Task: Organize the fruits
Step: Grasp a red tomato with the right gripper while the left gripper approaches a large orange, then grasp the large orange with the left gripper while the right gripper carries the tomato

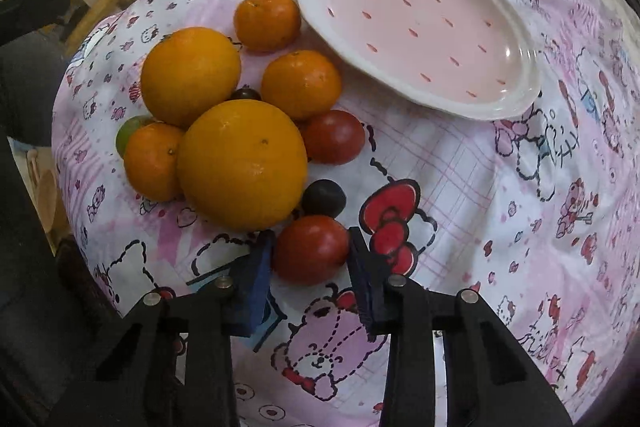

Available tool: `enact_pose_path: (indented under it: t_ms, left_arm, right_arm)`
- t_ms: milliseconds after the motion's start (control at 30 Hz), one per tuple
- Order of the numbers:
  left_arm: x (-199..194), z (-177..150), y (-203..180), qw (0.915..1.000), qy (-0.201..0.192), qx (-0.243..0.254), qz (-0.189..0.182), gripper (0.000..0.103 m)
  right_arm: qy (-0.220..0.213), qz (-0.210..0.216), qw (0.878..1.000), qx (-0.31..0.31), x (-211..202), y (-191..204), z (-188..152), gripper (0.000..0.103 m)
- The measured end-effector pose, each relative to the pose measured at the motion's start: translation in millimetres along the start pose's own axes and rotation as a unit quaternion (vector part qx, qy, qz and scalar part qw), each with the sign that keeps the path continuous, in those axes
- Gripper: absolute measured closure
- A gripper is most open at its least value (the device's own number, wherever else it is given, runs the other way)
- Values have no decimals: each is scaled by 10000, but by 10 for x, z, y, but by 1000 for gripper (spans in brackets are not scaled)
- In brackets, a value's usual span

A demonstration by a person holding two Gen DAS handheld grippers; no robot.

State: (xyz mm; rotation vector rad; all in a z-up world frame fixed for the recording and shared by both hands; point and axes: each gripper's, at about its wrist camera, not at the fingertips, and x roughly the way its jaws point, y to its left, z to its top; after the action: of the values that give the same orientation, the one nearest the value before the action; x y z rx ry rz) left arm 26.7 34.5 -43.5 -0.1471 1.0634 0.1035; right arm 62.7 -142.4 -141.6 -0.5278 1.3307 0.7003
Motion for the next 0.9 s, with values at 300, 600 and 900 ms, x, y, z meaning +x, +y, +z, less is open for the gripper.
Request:
enact_pose_path:
  t_ms: [300,600,900]
  left_arm:
    - [307,-32,-28,9959,892,-21,-141,1]
    - [701,76,-238,9793,1840,-311,-779,23]
    - [991,72,-295,9696,2174,-649,-912,48]
  right_arm:
    - [-884,251,9917,901,-575,-188,-193,66]
    - [-1709,406,9551,2388,-991,-446,-611,66]
    - [-1769,314,9527,2452,-985,-538,-595,66]
